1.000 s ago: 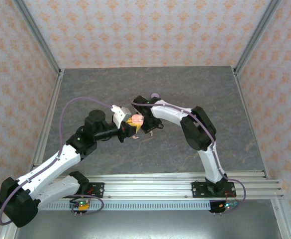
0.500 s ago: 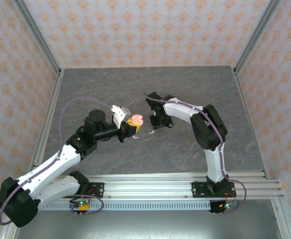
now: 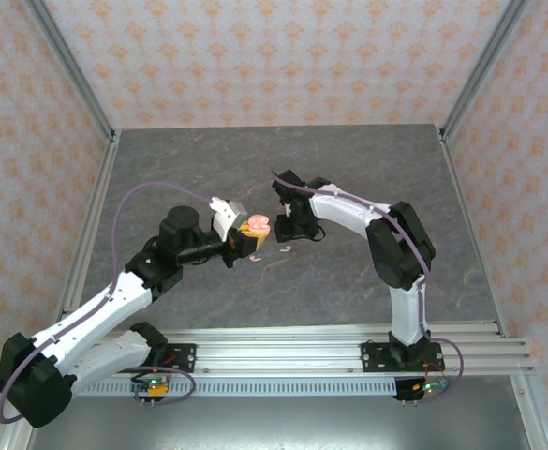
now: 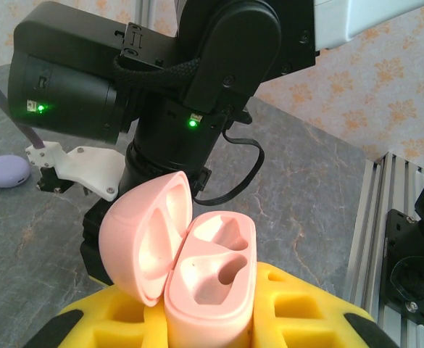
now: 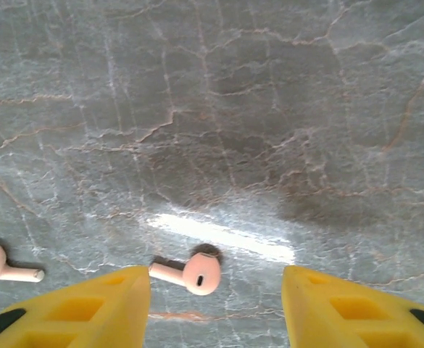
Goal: Insert the wireless bluetooth earbuds into the charging case
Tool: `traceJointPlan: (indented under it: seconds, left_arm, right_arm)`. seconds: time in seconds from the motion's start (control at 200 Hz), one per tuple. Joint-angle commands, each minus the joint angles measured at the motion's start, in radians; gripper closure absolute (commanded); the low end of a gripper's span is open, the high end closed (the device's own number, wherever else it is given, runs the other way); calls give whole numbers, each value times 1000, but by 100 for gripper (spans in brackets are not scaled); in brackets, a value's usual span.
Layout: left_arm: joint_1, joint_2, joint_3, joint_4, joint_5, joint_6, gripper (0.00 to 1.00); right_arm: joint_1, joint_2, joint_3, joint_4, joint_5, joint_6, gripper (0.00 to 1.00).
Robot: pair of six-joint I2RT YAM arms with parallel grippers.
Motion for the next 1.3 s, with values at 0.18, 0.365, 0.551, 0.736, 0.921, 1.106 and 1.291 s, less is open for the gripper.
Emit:
traceJointPlan:
  seconds: [0.18, 0.365, 0.551, 0.736, 0.921, 1.106, 1.291]
  left_arm:
    - [-5, -2, 23, 7, 3, -1, 89]
    - [-4, -1, 19, 11, 3, 1, 89]
    - [-4, 1, 17, 14, 3, 1, 89]
    - [-5, 3, 19, 14, 4, 3, 89]
    - [-4, 6, 19, 13, 3, 2, 89]
    - [-4, 4, 19, 8, 1, 2, 89]
    - [-5, 4, 22, 3, 1, 4, 89]
  right_arm:
    - [33, 12, 12, -15, 56, 174, 51]
    - [40, 49, 38, -33, 68, 194, 53]
    - [49, 78, 51, -42, 73, 204, 58]
    - [49, 90, 47, -46, 83, 215, 62]
    - [51, 98, 42, -52, 96, 214, 73]
    - [51, 90, 33, -75, 132, 196, 80]
    - [27, 72, 19, -91, 161, 120, 80]
